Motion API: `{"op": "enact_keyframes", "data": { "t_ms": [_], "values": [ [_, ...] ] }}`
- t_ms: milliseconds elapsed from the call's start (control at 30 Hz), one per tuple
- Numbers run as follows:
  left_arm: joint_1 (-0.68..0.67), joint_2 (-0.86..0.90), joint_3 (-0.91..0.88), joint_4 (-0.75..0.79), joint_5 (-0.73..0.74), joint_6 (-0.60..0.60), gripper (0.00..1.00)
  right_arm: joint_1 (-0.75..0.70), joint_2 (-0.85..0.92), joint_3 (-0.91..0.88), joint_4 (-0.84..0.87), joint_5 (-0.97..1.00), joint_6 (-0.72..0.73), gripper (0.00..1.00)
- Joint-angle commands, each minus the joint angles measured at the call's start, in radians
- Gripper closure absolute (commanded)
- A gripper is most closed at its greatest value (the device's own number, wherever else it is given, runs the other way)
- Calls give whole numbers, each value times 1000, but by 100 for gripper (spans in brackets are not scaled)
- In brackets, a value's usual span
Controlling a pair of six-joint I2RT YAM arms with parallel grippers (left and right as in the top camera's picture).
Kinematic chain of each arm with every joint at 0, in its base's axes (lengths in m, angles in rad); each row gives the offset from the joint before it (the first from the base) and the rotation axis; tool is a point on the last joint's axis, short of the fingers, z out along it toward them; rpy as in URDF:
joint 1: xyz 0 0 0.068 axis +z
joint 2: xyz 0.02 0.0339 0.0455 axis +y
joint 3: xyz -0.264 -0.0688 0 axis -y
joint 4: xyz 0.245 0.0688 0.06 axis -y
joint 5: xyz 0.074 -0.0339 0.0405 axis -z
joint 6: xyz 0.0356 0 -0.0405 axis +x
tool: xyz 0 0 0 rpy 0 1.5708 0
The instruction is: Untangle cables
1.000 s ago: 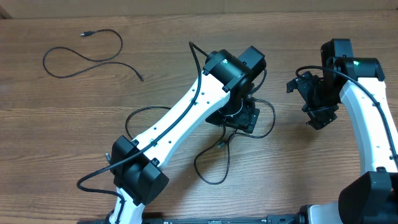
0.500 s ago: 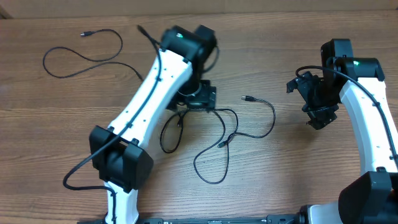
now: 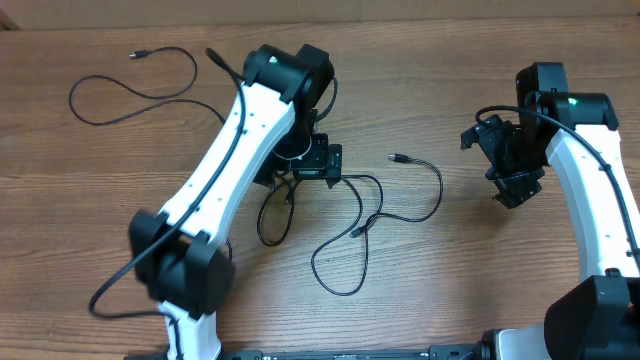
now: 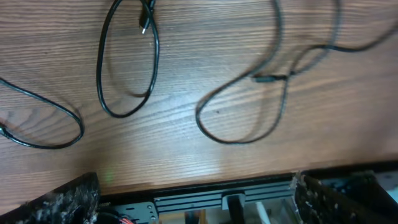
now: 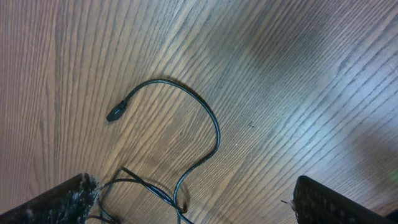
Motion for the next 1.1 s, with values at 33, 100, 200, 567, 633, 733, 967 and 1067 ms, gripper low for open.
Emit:
{"op": "enact_keyframes", "data": {
  "t_ms": [33,100,200,567,633,733,967,1067],
  "values": [
    [-18,-241,-32,-5,-15,-39,1,-3,-9,17,0,2,-4,0],
    [-24,-317,-54,-5,-70,-78,0,-3,-9,17,0,2,-4,0],
    [-25,-451,-151,-5,-195,-126,1,-3,-9,17,0,2,-3,0],
    [-19,-522,-692,281,-346,-360,0,-3,-9,17,0,2,-4,0],
    [-14,-502,-747,328,-320,-380,0,-3,-9,17,0,2,-4,0],
    [-9,-473,-800,395,-322,-400,1,-3,-9,17,0,2,-4,0],
    [48,-390,-881,555,-243,-401,8,-3,-9,17,0,2,-4,0],
    [50,-346,-911,619,-214,-400,16,-3,-9,17,0,2,-4,0]
  ]
}}
